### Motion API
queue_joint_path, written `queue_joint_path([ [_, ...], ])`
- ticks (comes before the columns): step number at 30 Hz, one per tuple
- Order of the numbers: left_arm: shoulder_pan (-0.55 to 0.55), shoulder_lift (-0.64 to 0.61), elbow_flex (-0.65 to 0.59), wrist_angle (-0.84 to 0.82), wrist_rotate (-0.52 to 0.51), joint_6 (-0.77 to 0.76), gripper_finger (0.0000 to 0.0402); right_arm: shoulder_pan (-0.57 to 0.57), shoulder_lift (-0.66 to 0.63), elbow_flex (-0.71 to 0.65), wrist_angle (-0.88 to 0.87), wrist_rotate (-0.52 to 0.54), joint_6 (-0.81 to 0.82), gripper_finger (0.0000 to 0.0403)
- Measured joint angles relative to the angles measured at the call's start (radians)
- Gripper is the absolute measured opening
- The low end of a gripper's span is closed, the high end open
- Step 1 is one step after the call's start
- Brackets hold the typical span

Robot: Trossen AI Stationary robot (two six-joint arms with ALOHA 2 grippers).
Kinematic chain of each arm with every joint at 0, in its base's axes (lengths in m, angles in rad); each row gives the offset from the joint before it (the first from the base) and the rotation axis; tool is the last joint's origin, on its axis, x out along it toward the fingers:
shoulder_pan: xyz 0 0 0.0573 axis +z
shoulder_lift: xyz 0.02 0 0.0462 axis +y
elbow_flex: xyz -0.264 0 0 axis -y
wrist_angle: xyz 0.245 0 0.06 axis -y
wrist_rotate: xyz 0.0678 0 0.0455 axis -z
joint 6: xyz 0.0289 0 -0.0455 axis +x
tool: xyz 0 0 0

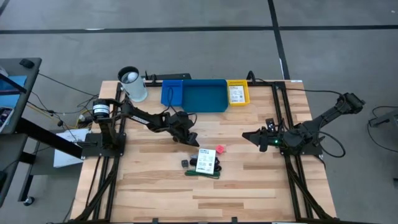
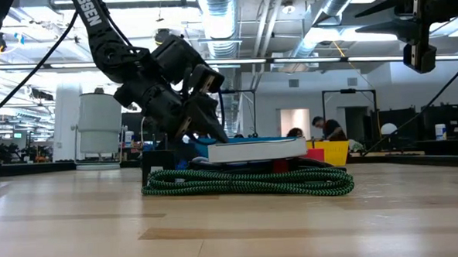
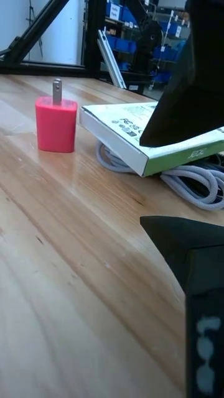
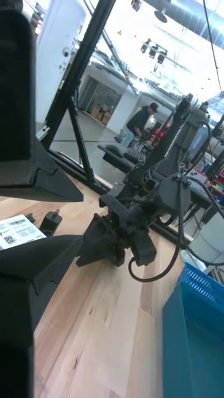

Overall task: Pick and place items into bin
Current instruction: Put the white card reader box into the yellow bin

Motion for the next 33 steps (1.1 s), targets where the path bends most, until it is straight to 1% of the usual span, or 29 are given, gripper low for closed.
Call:
queue_joint_path([
  [13, -0.001, 0.007, 0.000, 0.039, 0.013, 0.023, 0.0181, 0.000, 0.000, 0.000, 0.000, -0.001, 0.010, 0.0091],
  [19, -0.002, 0.055, 0.003, 0.100, 0.070, 0.036, 0.0181, 0.000, 0.000, 0.000, 0.001, -0.002, 0.026, 0.0091],
  [24, -0.008, 0.057, 0.002, 0.113, 0.065, 0.087, 0.0181, 0.000, 0.000, 0.000, 0.001, -0.033, 0.028, 0.0091],
  [33, -0.009, 0.058, 0.002, 0.118, 0.072, 0.131, 0.0181, 0.000, 0.000, 0.000, 0.001, -0.036, 0.035, 0.0091],
])
